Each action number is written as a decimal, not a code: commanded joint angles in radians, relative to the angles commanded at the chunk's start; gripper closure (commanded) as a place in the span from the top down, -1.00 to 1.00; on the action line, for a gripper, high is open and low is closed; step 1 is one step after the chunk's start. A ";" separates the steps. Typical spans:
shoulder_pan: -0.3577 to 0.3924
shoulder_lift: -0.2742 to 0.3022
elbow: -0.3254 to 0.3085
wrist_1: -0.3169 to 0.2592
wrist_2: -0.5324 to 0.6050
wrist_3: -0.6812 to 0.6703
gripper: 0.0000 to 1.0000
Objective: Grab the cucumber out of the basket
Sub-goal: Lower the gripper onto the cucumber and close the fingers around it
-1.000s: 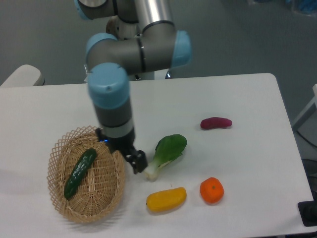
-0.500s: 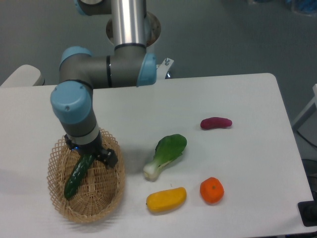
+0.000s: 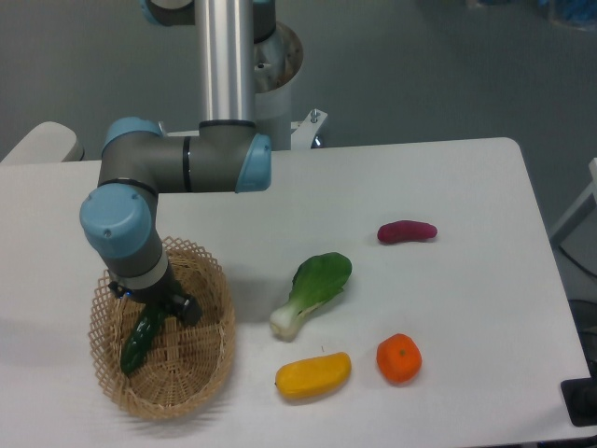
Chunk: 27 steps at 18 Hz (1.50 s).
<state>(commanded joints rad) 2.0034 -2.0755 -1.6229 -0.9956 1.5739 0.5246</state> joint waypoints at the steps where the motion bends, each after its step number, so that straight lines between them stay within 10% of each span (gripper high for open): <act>1: -0.009 -0.003 -0.005 0.000 0.000 0.000 1.00; 18: -0.032 -0.035 -0.009 0.025 0.003 -0.038 1.00; 21: -0.032 -0.035 -0.009 0.026 0.003 -0.037 0.59; 27: -0.032 -0.035 -0.009 0.029 0.003 -0.028 0.39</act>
<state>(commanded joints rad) 1.9712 -2.1108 -1.6322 -0.9664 1.5769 0.4970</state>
